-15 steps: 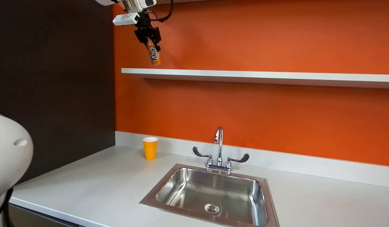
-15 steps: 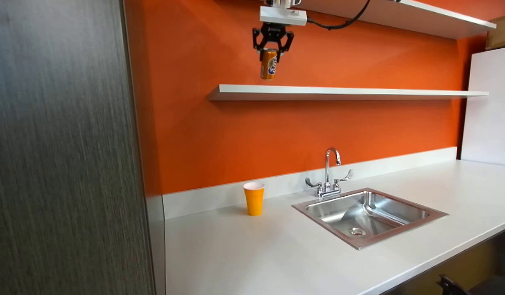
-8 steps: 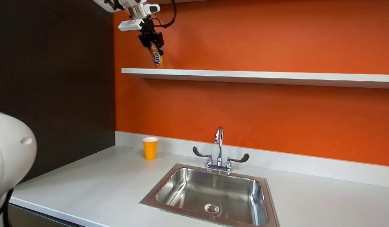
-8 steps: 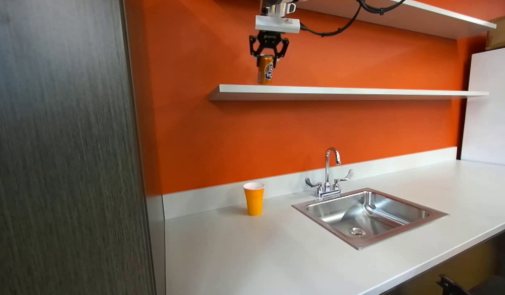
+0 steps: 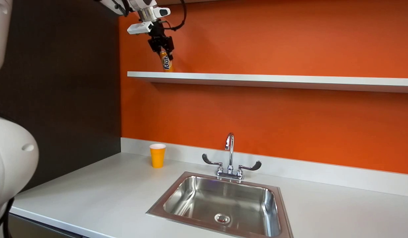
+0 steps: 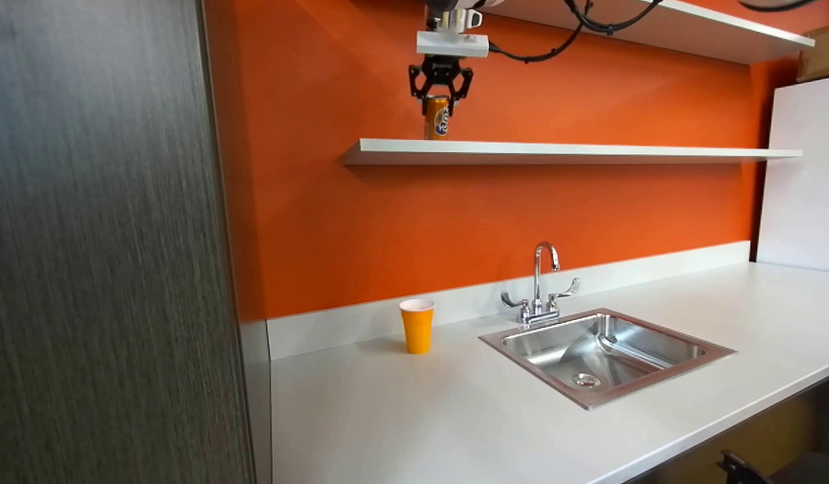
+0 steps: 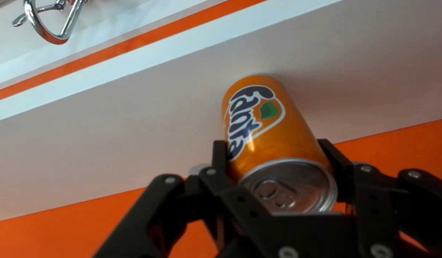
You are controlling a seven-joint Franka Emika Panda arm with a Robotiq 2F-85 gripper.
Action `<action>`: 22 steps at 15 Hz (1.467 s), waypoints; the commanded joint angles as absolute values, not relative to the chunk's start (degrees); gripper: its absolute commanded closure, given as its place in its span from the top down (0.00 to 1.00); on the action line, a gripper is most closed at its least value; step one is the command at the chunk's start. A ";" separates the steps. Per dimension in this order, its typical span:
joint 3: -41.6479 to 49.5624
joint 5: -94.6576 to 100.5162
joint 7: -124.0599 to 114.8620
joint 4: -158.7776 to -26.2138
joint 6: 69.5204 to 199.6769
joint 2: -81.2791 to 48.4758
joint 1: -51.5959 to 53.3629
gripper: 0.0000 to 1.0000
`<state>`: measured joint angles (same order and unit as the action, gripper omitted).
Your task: Put the soda can on the shelf
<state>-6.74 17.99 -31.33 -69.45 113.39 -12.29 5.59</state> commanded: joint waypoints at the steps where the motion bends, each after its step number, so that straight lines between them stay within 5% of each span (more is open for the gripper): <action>1: -6.59 19.18 -31.43 -63.49 109.39 -15.24 6.22 0.38; 5: -6.44 19.57 -32.02 -60.63 107.90 -17.22 6.46 0.38; 6: -6.30 19.92 -32.77 -59.91 107.72 -17.78 6.61 0.88; 9: -6.26 19.69 -33.39 -57.92 107.50 -19.19 6.60 1.00; 22: -6.38 18.41 -34.48 -64.17 107.22 -13.91 6.38 1.00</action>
<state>-6.41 18.38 -32.89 -60.05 108.71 -17.69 6.21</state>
